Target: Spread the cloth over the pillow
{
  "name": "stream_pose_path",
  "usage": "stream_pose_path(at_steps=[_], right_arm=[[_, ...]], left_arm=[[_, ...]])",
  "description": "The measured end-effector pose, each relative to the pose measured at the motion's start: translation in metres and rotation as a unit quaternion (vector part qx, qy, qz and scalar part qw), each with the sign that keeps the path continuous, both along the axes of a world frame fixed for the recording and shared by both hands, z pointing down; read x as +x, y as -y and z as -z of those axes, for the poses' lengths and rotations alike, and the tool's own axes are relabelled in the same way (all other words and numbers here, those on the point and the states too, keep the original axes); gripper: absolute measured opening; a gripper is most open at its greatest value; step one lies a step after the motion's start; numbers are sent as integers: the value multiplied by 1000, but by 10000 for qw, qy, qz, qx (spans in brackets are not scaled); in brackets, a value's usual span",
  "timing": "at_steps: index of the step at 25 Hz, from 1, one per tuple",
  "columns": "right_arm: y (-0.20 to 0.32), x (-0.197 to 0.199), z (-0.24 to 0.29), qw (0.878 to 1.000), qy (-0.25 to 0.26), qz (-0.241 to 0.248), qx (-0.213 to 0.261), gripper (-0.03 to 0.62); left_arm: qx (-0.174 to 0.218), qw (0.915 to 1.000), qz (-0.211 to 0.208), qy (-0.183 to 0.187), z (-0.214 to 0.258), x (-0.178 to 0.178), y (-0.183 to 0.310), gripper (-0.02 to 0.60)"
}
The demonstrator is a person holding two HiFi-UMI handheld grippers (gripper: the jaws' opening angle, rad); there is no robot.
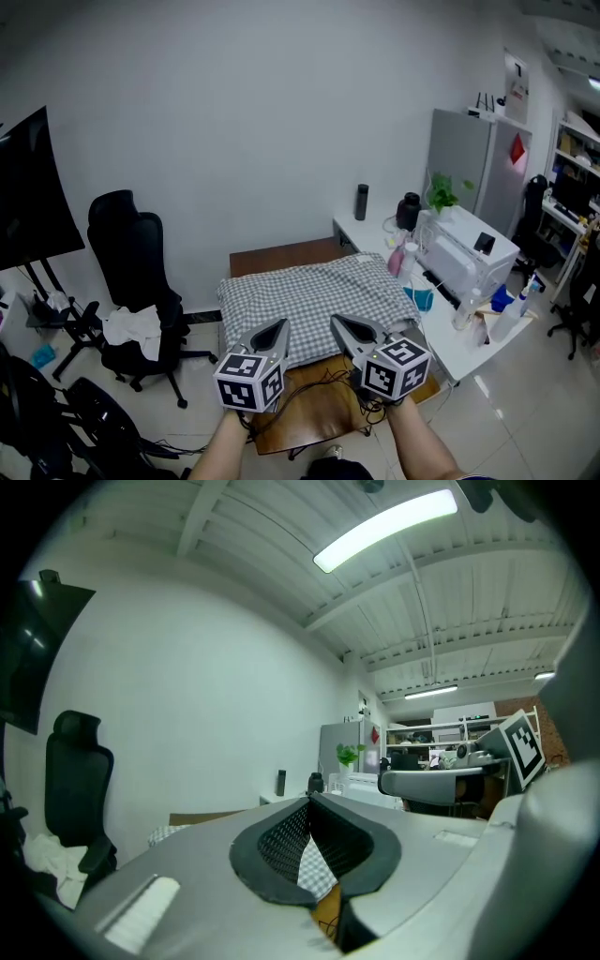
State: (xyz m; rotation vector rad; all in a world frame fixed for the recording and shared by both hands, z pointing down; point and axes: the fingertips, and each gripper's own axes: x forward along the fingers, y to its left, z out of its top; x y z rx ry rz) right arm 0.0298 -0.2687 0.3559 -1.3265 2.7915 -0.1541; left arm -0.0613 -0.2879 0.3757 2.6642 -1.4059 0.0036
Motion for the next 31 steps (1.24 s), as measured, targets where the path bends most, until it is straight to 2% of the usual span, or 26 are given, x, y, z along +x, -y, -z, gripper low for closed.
stream_pose_path(at_steps=[31], right_arm=[[2, 2, -5, 9998, -170, -47, -97, 3]], left_arm=[[-101, 9999, -11, -89, -4, 5, -1, 8]])
